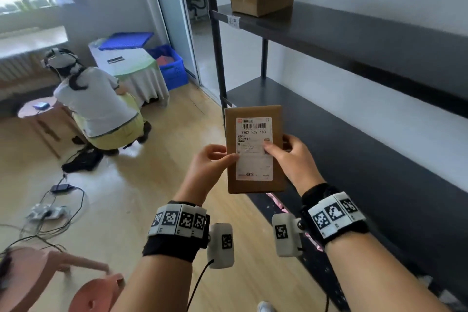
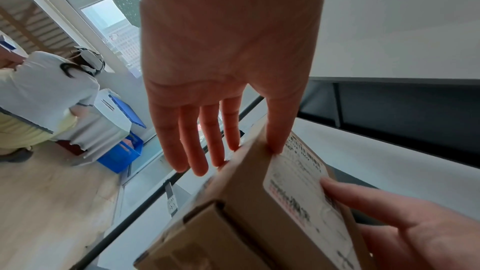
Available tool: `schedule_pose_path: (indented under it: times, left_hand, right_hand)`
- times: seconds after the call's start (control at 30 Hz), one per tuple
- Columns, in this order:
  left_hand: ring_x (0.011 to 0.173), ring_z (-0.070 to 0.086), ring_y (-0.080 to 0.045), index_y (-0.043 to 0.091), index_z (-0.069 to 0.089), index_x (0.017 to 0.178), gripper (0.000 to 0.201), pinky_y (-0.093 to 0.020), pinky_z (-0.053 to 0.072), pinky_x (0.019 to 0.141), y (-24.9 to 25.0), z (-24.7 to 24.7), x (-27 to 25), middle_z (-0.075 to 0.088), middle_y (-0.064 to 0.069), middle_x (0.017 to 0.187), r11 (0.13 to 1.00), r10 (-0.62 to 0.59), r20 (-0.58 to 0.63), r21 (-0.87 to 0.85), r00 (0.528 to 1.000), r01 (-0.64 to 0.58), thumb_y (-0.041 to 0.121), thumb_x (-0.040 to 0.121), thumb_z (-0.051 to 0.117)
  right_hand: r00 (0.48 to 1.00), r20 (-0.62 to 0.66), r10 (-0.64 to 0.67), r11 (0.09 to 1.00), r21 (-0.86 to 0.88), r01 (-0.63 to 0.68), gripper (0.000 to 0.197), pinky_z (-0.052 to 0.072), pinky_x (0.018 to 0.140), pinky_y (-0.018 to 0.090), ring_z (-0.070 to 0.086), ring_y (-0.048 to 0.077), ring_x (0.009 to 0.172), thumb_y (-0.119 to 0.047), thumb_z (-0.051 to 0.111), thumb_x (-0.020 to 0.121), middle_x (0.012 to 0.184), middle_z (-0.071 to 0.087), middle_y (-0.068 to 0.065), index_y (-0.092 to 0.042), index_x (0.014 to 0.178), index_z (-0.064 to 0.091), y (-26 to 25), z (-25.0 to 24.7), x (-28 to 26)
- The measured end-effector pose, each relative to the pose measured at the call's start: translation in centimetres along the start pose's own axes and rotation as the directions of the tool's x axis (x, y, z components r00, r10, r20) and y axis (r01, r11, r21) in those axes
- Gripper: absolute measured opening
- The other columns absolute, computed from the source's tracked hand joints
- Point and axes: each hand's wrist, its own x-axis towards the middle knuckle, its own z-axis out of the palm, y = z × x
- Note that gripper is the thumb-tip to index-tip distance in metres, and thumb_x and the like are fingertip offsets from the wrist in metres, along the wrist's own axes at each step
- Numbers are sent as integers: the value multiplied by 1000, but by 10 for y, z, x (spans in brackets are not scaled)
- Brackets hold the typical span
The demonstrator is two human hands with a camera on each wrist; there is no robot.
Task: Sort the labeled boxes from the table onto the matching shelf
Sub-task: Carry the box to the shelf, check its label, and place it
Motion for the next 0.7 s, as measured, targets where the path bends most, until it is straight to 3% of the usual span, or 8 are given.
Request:
schedule_pose_path:
  times: [0.17,0.27,0.33,0.47,0.6,0.7]
  left_hand:
    - [94,69,-13,15,61,128,37,-23,51,72,-6,-17,55,73,-6,107,998,-33,-53,-53,998,30,22,92,68]
    - [98,71,-17,19,59,134,43,-29,56,82,-11,-29,87,74,-6,107,993,-55,-40,-105,998,50,18,92,67]
    - [96,72,-15,19,58,138,46,-28,58,80,-12,-38,114,75,-5,106,992,-58,-29,-113,998,54,15,92,67]
    - [88,70,-6,20,56,140,48,-15,54,64,-14,-59,177,75,-1,103,996,-42,20,-76,999,44,16,93,65]
    - [100,67,-16,14,50,141,55,-24,52,79,-11,-83,247,70,-5,116,999,-51,58,13,997,50,24,91,69]
    - [91,65,-13,10,55,127,41,-20,49,68,-7,-102,297,68,-7,114,997,-66,109,55,992,60,21,89,69]
  right_hand:
    - [998,58,26,1000,-11,-26,20,47,60,14,64,1,82,-37,69,88,91,66,-14,-27,103,61,-4,34,73]
    - [997,68,44,999,-26,-42,20,45,52,8,62,-2,78,-37,68,89,89,64,-16,-26,104,60,-4,54,104]
    - [996,69,58,998,-43,-55,20,44,49,6,61,-3,77,-36,67,90,90,64,-15,-25,106,60,-5,69,124]
    - [996,19,85,993,-80,-83,30,45,61,14,64,7,85,-42,66,89,103,68,-6,-24,113,62,-6,99,171]
    - [984,-105,144,986,-73,-152,47,53,76,28,67,13,92,-50,65,85,109,69,-4,-18,120,59,-9,134,222]
    - [952,-195,235,970,-22,-243,48,57,79,36,68,16,89,-51,67,84,103,68,0,-15,112,55,-12,161,251]
